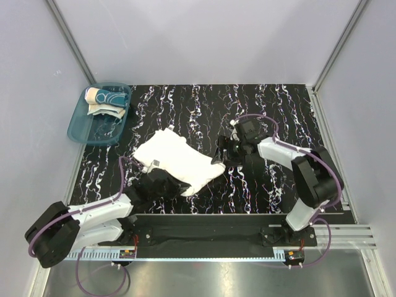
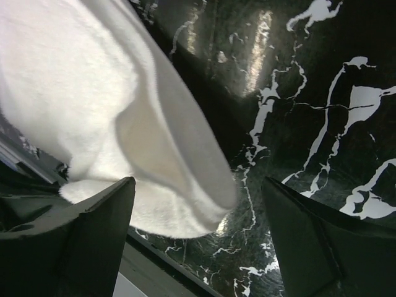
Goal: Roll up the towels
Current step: Roll the towel
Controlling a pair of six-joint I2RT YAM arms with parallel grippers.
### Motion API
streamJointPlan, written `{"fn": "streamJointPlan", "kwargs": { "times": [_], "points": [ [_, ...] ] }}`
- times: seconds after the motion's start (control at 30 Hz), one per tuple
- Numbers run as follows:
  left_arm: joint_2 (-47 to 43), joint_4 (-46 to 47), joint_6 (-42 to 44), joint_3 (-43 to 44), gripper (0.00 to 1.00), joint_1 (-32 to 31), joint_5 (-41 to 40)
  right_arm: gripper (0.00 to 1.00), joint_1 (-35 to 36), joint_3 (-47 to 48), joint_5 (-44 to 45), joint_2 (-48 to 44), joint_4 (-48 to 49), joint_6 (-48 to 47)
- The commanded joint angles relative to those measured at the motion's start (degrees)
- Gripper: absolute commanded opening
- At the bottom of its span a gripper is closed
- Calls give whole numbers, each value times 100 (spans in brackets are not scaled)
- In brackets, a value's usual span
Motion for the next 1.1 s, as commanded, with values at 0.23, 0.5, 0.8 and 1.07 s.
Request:
{"fn": "streamJointPlan", "kwargs": {
  "times": [0.23, 0.5, 0.8, 1.07],
  "points": [
    [-817, 123, 120, -340, 0, 43, -638, 74, 33, -205, -276, 421, 356, -130],
    [-1116, -35, 24, -428, 0, 87, -674, 8, 42, -698, -550, 62, 701, 266],
    [-1047, 772, -845, -1113, 0, 219, -306, 0, -458, -821, 433, -1388, -1364, 389],
    [-477, 1739, -1830, -1764, 0, 272, -15, 56, -1180, -129, 1523, -1556, -2428, 117]
  ]
}}
